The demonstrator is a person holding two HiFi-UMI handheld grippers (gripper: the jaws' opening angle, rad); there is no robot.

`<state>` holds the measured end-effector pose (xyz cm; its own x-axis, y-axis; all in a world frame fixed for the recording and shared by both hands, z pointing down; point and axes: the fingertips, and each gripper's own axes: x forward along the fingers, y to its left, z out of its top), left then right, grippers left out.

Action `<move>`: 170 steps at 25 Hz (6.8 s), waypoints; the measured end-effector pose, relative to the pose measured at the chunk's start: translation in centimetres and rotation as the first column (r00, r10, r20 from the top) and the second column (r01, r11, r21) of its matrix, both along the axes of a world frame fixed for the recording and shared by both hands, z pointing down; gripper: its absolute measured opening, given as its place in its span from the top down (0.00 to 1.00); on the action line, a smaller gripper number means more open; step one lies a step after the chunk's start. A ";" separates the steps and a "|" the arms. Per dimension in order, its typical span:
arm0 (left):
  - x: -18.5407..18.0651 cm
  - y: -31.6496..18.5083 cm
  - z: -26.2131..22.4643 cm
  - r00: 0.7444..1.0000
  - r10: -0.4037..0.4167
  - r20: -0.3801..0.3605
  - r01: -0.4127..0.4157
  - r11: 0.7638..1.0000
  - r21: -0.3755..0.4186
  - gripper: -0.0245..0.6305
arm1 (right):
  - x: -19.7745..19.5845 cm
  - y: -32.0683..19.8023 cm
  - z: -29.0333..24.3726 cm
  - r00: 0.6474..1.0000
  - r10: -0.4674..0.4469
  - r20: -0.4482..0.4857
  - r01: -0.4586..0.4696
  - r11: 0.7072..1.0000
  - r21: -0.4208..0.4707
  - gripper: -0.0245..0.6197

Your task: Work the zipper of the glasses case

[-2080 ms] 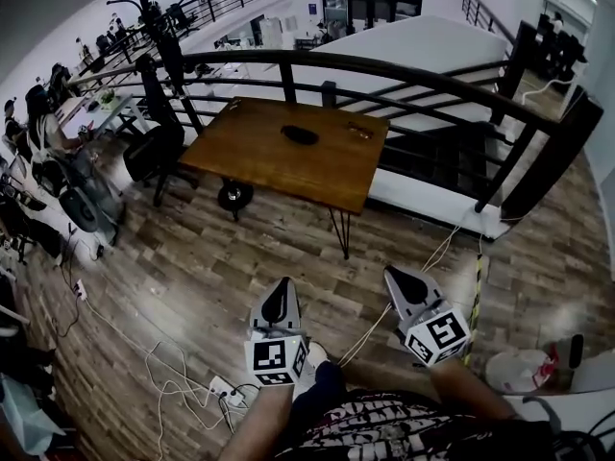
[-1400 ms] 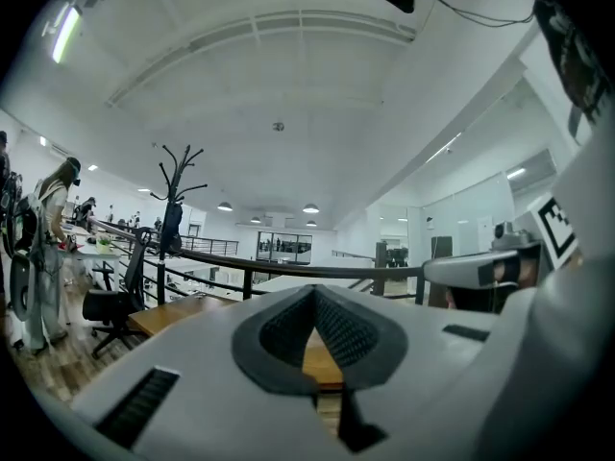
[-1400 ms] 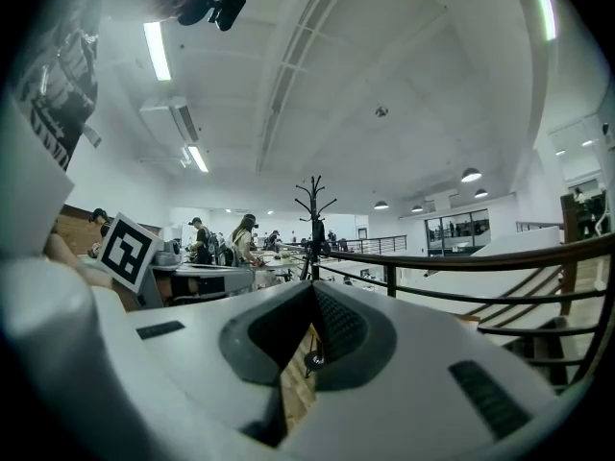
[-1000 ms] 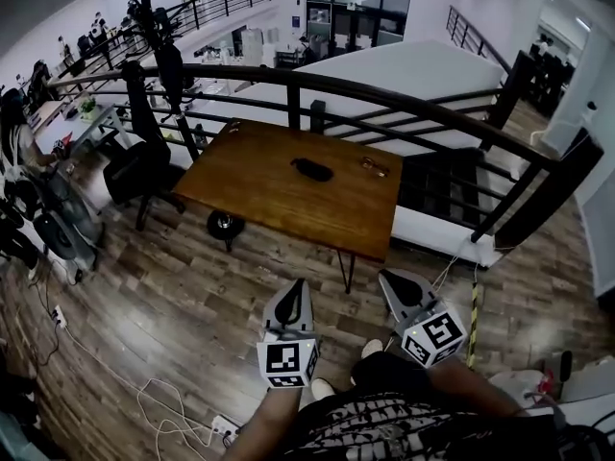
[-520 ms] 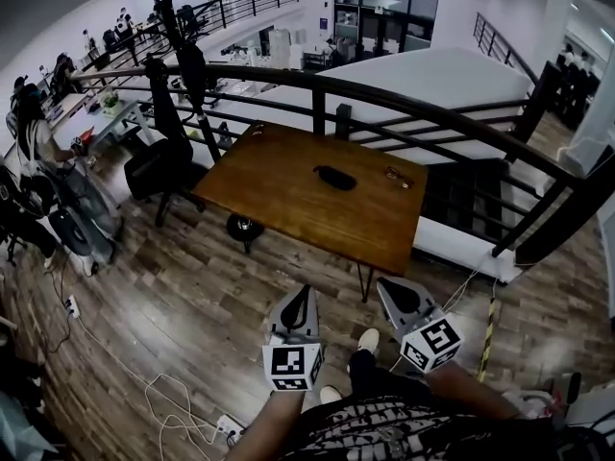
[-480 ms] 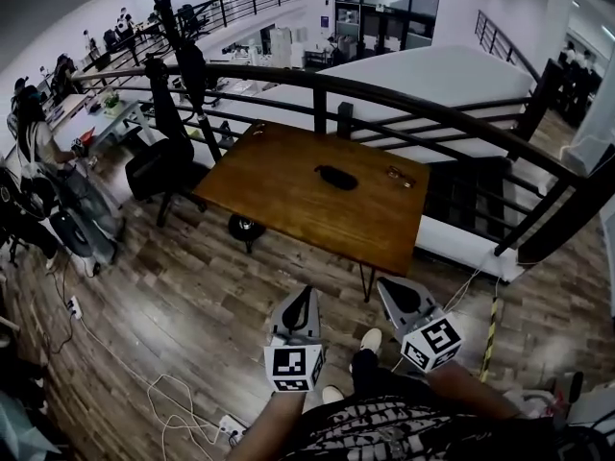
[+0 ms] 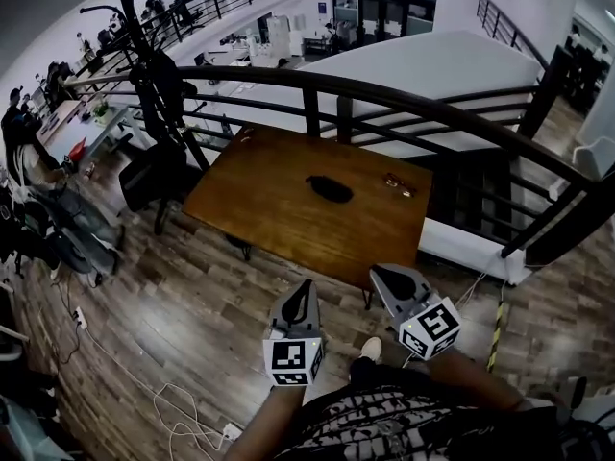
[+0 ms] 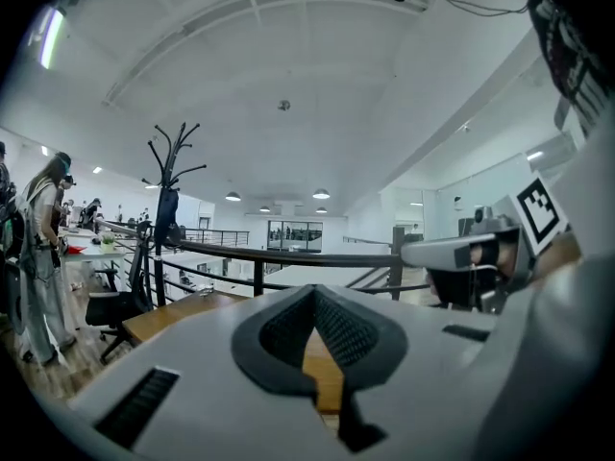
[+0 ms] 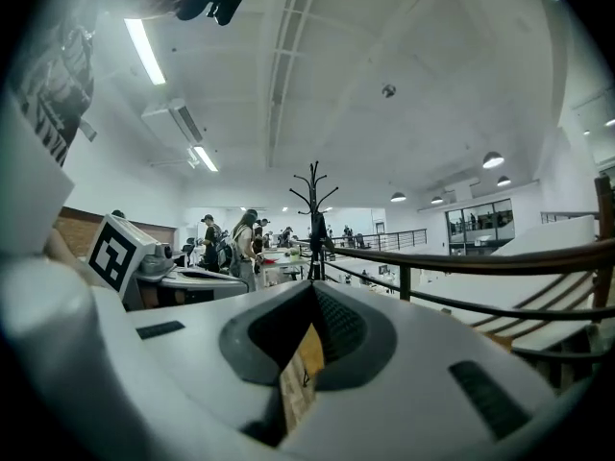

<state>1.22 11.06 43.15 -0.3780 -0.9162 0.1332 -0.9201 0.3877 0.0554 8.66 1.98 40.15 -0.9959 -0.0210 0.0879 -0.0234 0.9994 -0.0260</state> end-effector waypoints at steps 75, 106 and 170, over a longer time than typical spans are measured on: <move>-24.3 -39.5 32.8 0.346 0.798 -0.493 -0.862 0.064 -0.502 0.95 | -28.2 -31.4 39.8 0.642 -0.217 -0.735 0.352 0.935 0.031 0.85; -24.2 -39.8 33.2 0.326 0.688 -0.648 -0.893 -0.001 -0.450 0.95 | -27.5 -27.4 39.6 0.694 -0.117 -0.710 -0.040 0.979 -0.200 0.96; -35.5 -25.8 31.6 0.695 0.569 -0.439 -0.717 0.506 -0.480 0.95 | -35.0 -29.3 39.4 0.483 0.183 -0.856 0.330 0.868 0.372 0.59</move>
<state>-34.31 -14.74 74.77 0.3872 -0.5922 0.7067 -0.9206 -0.2911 0.2604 -26.38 -27.31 79.52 -0.4167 -0.2411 0.8765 0.2977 0.8748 0.3822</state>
